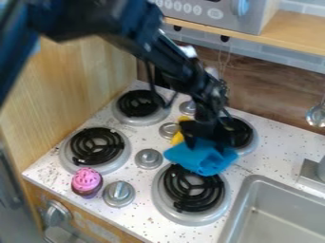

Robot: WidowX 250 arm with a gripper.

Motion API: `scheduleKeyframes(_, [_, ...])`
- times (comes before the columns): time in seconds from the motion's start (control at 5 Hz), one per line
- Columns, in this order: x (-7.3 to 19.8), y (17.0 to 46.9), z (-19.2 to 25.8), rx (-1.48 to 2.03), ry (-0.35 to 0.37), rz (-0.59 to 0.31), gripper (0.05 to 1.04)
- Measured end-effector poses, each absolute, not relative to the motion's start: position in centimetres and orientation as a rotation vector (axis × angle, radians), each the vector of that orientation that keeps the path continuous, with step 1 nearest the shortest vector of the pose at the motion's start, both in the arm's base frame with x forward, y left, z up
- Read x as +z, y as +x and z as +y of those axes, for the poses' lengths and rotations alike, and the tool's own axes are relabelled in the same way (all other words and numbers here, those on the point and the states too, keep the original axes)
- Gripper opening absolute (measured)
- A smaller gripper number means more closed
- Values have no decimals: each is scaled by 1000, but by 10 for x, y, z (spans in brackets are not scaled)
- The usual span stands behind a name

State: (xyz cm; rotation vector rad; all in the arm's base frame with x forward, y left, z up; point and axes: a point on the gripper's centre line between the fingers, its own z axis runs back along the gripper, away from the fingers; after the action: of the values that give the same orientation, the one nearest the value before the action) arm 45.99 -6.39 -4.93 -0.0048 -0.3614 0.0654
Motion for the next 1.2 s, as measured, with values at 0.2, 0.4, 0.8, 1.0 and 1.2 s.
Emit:
scheduleKeyframes(0.2, [-57, 456, -78, 23, -13, -344, 999])
scheduleKeyframes(0.4, [-60, 453, -80, -12, -21, -340, 999])
scheduleKeyframes(0.8, [-60, 439, -94, -79, -54, -346, 999])
scheduleKeyframes(1.0, [-59, 437, -102, -99, -65, -350, 999])
scheduleKeyframes(1.2, [-54, 430, -116, -133, -78, -370, 999])
